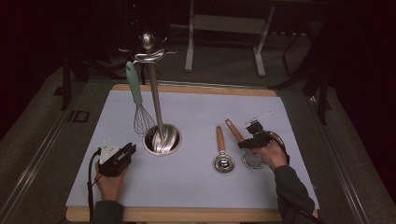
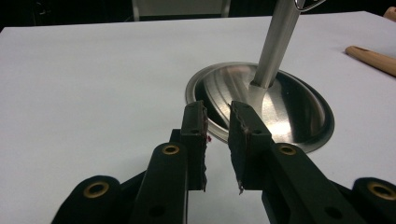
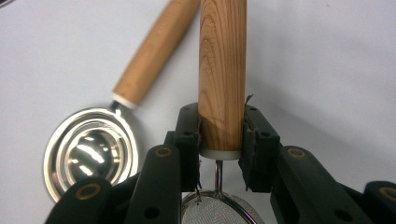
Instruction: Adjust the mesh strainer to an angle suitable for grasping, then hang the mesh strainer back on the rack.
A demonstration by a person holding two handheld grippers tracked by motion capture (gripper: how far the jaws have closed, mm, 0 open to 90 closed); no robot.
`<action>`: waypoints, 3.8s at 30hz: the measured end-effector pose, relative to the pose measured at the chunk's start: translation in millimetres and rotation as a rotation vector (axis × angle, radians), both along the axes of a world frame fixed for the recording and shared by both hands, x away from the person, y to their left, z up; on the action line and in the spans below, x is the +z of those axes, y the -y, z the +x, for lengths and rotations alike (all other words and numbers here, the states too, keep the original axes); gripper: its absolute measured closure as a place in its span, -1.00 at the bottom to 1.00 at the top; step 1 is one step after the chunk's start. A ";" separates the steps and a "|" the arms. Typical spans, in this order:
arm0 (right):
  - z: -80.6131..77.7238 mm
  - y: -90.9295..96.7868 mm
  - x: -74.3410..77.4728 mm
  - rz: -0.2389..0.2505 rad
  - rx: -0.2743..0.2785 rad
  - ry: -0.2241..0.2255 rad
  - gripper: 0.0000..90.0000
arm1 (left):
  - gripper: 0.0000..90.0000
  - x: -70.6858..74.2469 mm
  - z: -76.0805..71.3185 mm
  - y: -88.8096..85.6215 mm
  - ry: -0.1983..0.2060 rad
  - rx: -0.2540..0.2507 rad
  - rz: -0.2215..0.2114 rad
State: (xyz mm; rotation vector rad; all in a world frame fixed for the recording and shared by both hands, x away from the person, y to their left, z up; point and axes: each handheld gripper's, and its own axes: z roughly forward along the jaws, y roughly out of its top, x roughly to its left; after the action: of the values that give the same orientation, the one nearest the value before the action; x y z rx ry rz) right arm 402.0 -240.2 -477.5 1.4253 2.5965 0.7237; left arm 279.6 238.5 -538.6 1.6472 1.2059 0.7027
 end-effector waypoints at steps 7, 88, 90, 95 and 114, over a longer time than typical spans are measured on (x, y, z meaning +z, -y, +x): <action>-2.7 -8.7 7.7 -0.009 0.025 0.046 0.58 | 0.71 0.0 0.1 -0.1 0.001 0.001 -0.002; -38.9 -98.6 119.5 0.284 0.519 0.601 0.58 | 0.69 -0.1 -1.8 3.0 0.005 -0.009 0.017; -39.8 -100.6 123.6 0.300 0.523 0.614 0.58 | 0.69 -0.2 -1.8 3.0 0.005 -0.009 0.017; -40.9 -106.2 134.5 0.329 0.548 0.638 0.58 | 0.69 -0.1 -1.9 3.0 0.006 -0.009 0.018; -48.7 -123.7 181.2 0.462 0.586 0.723 0.58 | 0.68 -0.1 -2.5 2.9 0.012 -0.007 0.015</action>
State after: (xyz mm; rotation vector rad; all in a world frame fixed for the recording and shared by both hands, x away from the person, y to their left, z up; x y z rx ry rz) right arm 353.3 -116.5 -296.4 0.2728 2.2825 1.6185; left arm 277.1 235.6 -538.7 1.6566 1.1883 0.7182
